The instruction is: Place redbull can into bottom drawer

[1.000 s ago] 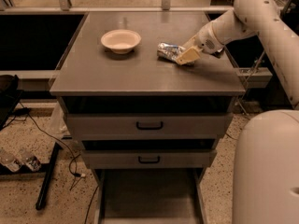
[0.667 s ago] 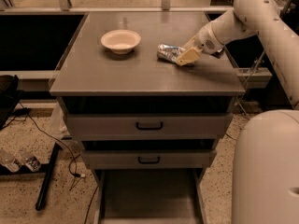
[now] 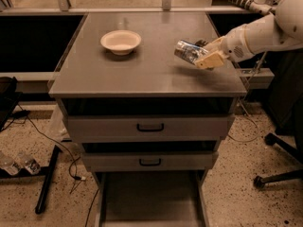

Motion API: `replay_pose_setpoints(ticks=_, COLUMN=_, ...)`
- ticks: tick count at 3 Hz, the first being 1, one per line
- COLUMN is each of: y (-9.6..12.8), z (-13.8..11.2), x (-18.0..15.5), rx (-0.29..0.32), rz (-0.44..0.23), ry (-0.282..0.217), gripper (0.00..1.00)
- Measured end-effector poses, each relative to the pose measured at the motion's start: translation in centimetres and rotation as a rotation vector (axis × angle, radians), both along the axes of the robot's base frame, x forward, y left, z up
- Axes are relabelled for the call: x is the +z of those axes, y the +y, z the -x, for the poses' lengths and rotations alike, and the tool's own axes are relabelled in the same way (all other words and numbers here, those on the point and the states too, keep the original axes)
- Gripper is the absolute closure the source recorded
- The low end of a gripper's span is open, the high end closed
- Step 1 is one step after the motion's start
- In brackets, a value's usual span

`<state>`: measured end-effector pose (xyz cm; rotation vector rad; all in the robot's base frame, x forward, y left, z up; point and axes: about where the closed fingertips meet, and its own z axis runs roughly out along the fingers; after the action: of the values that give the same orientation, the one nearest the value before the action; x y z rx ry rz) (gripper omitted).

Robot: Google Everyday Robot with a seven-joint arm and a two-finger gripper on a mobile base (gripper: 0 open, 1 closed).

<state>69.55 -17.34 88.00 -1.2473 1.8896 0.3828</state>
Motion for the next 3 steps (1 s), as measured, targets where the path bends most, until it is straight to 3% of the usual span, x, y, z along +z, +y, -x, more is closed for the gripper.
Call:
replay_pose_setpoints(ticks=1, y=-1.1, z=4.7, x=1.6, rx=-0.011, rz=-0.004, ry=-0.054, gripper=1.0)
replay_pose_setpoints(ticks=2, y=-1.4, z=9.4, x=0.7, rx=-0.015, rz=0.022, ry=-0.077, gripper=1.0)
replay_pose_setpoints(ticks=3, y=-1.4, z=13.7, x=-3.1, rx=-0.026, rz=0.049, ry=-0.068, gripper=1.0)
